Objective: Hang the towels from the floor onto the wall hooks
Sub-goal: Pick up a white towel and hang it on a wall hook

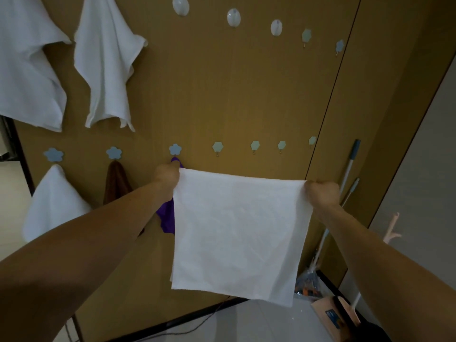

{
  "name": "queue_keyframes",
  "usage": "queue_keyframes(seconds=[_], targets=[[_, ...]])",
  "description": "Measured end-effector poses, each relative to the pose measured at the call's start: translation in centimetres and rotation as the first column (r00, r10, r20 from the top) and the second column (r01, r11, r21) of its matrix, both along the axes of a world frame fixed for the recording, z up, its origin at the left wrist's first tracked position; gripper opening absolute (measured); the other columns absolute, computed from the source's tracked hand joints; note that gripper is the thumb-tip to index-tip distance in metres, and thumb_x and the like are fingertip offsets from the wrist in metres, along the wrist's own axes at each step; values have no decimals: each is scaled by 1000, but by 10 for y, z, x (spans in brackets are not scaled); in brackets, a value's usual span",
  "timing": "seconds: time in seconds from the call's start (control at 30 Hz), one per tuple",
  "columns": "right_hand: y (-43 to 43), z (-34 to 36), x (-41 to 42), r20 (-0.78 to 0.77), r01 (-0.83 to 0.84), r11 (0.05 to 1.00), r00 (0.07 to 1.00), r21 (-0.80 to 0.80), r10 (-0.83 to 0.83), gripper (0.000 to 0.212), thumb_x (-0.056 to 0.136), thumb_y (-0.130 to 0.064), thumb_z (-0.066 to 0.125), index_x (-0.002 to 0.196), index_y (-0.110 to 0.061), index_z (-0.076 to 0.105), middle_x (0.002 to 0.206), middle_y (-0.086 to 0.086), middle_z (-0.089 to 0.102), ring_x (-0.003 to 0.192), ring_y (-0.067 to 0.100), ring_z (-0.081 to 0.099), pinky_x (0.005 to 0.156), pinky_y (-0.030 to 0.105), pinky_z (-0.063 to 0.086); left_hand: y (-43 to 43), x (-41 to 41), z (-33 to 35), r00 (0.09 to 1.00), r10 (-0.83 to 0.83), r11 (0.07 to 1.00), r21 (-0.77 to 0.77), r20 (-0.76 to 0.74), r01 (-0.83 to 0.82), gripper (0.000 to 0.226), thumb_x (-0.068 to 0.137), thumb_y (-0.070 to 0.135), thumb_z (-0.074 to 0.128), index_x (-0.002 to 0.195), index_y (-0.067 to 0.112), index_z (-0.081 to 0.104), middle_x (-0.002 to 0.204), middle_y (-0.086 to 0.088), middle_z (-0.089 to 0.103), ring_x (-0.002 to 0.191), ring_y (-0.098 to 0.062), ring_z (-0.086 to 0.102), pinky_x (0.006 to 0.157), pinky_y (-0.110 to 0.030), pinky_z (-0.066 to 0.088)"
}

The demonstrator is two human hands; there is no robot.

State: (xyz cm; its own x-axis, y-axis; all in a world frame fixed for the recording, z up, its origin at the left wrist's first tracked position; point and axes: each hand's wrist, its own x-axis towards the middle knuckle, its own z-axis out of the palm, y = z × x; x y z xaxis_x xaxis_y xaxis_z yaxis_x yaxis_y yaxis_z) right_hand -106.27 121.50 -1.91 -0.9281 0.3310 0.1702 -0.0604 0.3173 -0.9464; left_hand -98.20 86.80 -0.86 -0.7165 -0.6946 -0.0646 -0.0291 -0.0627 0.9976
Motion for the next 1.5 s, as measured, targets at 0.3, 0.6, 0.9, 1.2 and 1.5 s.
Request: queue_keyframes(seconds=[0.3, 0.6, 0.9, 1.2, 1.5], targets=[[-12, 27, -31, -57, -322, 939, 947, -120, 317, 19, 87, -25, 49, 83, -22, 68, 103, 0, 67, 88, 12, 57, 76, 31, 41, 27, -25, 21, 992, 50, 987, -149, -115, -67, 24, 91, 26, 54, 77, 7, 56, 73, -6, 52, 73, -21, 50, 60, -28, 38], [-15, 49, -71, -22, -618, 708, 748, 341, 664, 40, 69, -50, 80, 92, -18, 71, 88, -12, 68, 71, 0, 65, 57, 15, 47, 30, -31, 46, 997, 74, 865, -496, -27, -77, 41, 78, 57, 61, 78, 20, 43, 76, 15, 45, 67, -3, 45, 59, -22, 32], [-77, 46, -96, -259, -457, 743, 737, 490, 624, 23, 92, -17, 56, 75, -3, 47, 83, 9, 49, 80, 23, 48, 67, 32, 33, 39, -23, 42, 934, -279, 767, -533, 225, 358, 105, 46, 83, 68, 139, 46, 36, 136, 17, 41, 126, -8, 40, 103, -27, 29], [-156, 76, -118, -337, -669, 741, 684, 63, 647, 9, 87, -17, 64, 89, -23, 56, 91, -3, 60, 81, 13, 55, 66, 24, 42, -16, -52, 71, 970, -177, 685, -686, 168, 244, 28, 83, 53, 64, 70, 28, 67, 69, 15, 70, 64, -1, 65, 55, -11, 46], [-221, 144, -126, -212, -822, 523, 483, 225, 849, 27, 67, -33, 86, 74, -14, 69, 66, -6, 69, 57, 4, 63, 51, 15, 45, -101, -88, 130, 972, -203, 241, -955, 122, 170, 18, 100, 27, 41, 91, 21, 56, 84, 12, 54, 80, -8, 53, 69, -16, 37]])
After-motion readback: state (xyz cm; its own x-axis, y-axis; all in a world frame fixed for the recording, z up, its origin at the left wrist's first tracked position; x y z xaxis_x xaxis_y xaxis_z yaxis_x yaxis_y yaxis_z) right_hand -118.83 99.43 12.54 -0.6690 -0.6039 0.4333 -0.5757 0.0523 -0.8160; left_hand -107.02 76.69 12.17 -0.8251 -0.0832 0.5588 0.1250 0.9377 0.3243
